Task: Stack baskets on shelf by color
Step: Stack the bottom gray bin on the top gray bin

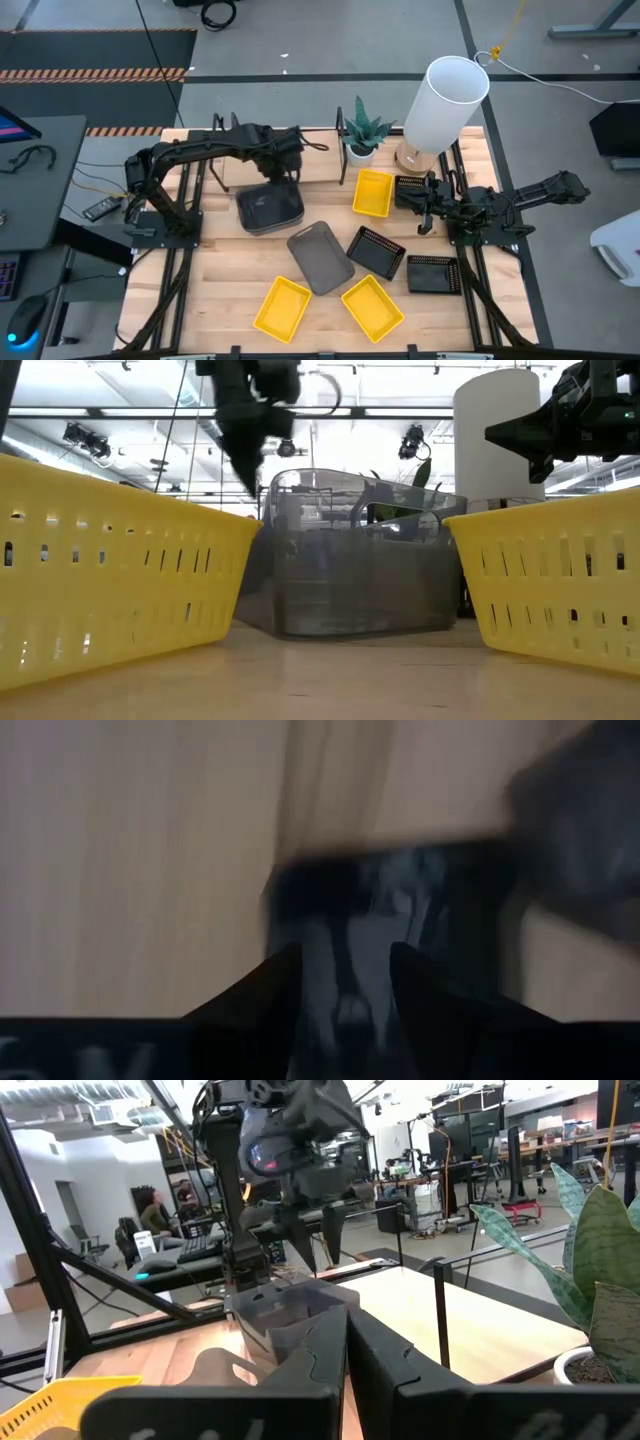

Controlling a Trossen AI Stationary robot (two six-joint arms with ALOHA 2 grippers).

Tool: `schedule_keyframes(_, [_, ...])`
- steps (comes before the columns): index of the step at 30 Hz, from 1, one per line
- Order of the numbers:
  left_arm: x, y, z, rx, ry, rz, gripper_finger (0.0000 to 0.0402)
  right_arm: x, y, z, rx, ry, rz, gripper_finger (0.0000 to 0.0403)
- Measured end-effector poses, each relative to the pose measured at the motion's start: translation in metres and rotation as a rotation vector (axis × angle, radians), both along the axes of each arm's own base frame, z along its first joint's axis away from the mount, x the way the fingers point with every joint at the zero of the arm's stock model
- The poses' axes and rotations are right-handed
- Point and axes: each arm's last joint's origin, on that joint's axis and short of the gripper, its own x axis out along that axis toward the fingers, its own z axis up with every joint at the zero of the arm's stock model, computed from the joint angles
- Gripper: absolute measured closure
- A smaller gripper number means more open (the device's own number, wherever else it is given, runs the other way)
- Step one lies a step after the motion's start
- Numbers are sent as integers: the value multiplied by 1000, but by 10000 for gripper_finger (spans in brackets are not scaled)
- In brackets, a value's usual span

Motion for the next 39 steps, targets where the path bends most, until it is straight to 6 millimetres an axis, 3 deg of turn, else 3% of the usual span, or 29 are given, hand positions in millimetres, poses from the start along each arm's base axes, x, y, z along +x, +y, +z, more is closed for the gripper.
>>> schedule_keyframes(6, [39, -24, -8, 56, -182, -115, 260, 0, 0, 0, 0, 0, 0, 384])
schedule_keyframes(11, [77, -52, -41, 63, -236, -223, 271, 0, 0, 0, 0, -1, 0, 384])
schedule_keyframes(16, [107, -84, -63, 14, -161, -336, 274, 0, 0, 0, 0, 0, 0, 384])
schedule_keyframes(20, [126, -107, -66, 23, -102, -447, 274, 0, 0, 0, 0, -1, 0, 384])
schedule_keyframes(26, [144, -119, -63, 27, -73, -518, 274, 0, 0, 0, 0, -1, 0, 384])
schedule_keyframes(34, [148, -117, -43, -86, -141, -575, 274, 0, 0, 0, 1, -2, 0, 384])
schedule_keyframes(39, [144, -121, -45, -92, -103, -657, 276, 0, 0, 0, 2, 0, 0, 384])
